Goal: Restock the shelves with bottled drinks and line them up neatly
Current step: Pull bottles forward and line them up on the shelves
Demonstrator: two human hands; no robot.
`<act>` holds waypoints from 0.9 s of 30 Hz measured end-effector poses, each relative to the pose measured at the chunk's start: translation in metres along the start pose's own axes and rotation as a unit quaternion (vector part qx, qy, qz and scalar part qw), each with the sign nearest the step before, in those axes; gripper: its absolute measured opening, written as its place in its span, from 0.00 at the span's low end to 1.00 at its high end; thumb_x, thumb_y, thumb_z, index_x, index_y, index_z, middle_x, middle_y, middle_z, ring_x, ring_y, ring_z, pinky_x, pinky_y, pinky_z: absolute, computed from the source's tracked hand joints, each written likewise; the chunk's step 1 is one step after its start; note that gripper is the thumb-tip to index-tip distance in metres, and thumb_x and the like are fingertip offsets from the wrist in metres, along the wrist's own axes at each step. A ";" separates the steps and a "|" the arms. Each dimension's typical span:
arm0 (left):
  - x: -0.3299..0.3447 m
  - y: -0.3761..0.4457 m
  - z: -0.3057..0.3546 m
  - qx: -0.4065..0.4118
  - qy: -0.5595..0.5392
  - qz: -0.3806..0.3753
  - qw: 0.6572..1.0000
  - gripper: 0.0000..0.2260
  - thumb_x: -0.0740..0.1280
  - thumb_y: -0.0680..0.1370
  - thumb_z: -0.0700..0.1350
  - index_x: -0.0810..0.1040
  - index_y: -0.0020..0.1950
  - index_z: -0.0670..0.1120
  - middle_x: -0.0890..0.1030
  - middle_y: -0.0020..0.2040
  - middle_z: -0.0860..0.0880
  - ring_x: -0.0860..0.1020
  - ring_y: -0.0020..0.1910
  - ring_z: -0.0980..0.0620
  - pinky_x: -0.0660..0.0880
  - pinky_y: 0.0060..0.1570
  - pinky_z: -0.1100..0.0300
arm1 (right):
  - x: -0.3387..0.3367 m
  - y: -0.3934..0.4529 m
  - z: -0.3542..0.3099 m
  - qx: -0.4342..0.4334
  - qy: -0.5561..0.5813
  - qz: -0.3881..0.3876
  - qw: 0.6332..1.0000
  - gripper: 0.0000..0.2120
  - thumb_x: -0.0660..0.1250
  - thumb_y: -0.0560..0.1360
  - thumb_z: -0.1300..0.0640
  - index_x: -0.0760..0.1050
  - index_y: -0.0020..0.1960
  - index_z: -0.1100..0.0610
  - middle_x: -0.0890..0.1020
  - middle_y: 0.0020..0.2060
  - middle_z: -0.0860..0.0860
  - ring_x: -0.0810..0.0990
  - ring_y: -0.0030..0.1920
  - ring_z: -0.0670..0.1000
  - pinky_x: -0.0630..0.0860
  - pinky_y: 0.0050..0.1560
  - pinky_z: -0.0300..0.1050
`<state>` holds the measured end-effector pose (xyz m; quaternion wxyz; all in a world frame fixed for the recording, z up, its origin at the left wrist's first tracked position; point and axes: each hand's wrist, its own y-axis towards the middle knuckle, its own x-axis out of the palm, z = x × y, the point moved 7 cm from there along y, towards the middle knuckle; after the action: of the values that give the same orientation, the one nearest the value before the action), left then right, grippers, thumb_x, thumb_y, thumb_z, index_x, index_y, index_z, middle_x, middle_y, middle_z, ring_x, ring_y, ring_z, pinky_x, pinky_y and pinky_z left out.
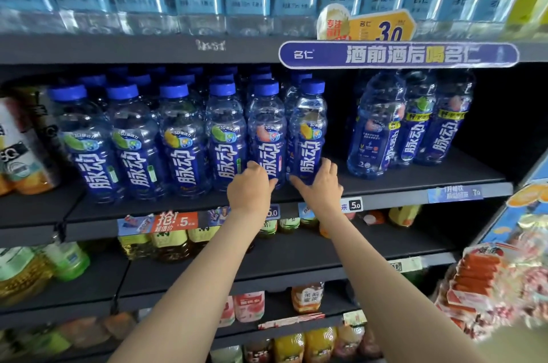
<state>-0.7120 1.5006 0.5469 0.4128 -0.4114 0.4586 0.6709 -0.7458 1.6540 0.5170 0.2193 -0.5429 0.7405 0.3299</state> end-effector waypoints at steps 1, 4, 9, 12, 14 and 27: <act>0.001 -0.002 0.000 0.002 0.000 -0.003 1.000 0.22 0.61 0.78 0.56 0.67 0.59 0.38 0.80 0.54 0.42 0.79 0.53 0.41 0.75 0.44 0.54 | 0.000 -0.001 -0.001 0.004 -0.001 0.005 1.000 0.33 0.69 0.71 0.44 0.60 0.66 0.60 0.68 0.62 0.55 0.70 0.63 0.57 0.65 0.62 0.55; 0.000 -0.005 0.000 0.007 -0.018 0.003 1.000 0.22 0.61 0.78 0.55 0.66 0.60 0.38 0.79 0.54 0.42 0.79 0.53 0.41 0.75 0.44 0.54 | 0.001 -0.004 -0.005 0.015 -0.011 0.025 1.000 0.31 0.70 0.71 0.45 0.61 0.64 0.61 0.68 0.61 0.55 0.71 0.62 0.57 0.66 0.62 0.54; -0.025 -0.013 0.004 0.052 -0.047 0.102 0.992 0.20 0.58 0.80 0.51 0.63 0.65 0.39 0.81 0.45 0.44 0.81 0.41 0.44 0.73 0.34 0.55 | -0.016 0.008 0.003 0.002 0.104 -0.058 0.993 0.34 0.70 0.71 0.45 0.61 0.68 0.61 0.67 0.63 0.56 0.70 0.63 0.55 0.67 0.61 0.49; -0.039 -0.022 0.045 0.151 -0.127 0.140 0.970 0.15 0.59 0.79 0.48 0.66 0.62 0.41 0.81 0.39 0.47 0.80 0.36 0.45 0.72 0.33 0.56 | -0.080 0.023 0.022 -0.021 0.160 0.122 0.979 0.28 0.70 0.73 0.52 0.64 0.66 0.63 0.68 0.61 0.58 0.70 0.61 0.57 0.67 0.59 0.46; -0.037 -0.021 0.080 0.187 -0.180 0.125 0.958 0.13 0.61 0.79 0.46 0.66 0.61 0.42 0.81 0.44 0.46 0.81 0.41 0.45 0.76 0.39 0.52 | -0.111 0.038 0.042 0.015 0.138 0.216 0.966 0.30 0.71 0.72 0.55 0.62 0.68 0.64 0.67 0.63 0.60 0.67 0.64 0.60 0.67 0.61 0.51; 0.060 0.016 0.196 0.067 -0.304 -0.005 0.950 0.33 0.71 0.73 0.46 0.59 0.71 0.41 0.72 0.65 0.42 0.72 0.63 0.43 0.69 0.54 0.55 | -0.120 0.106 0.084 -0.083 0.148 0.080 0.982 0.29 0.74 0.69 0.50 0.67 0.60 0.65 0.71 0.57 0.59 0.72 0.57 0.58 0.67 0.52 0.39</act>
<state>-0.7804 1.6942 0.5428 0.5627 -0.1615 0.3530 0.7299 -0.8112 1.8146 0.5681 0.0347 -0.5408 0.7759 0.3230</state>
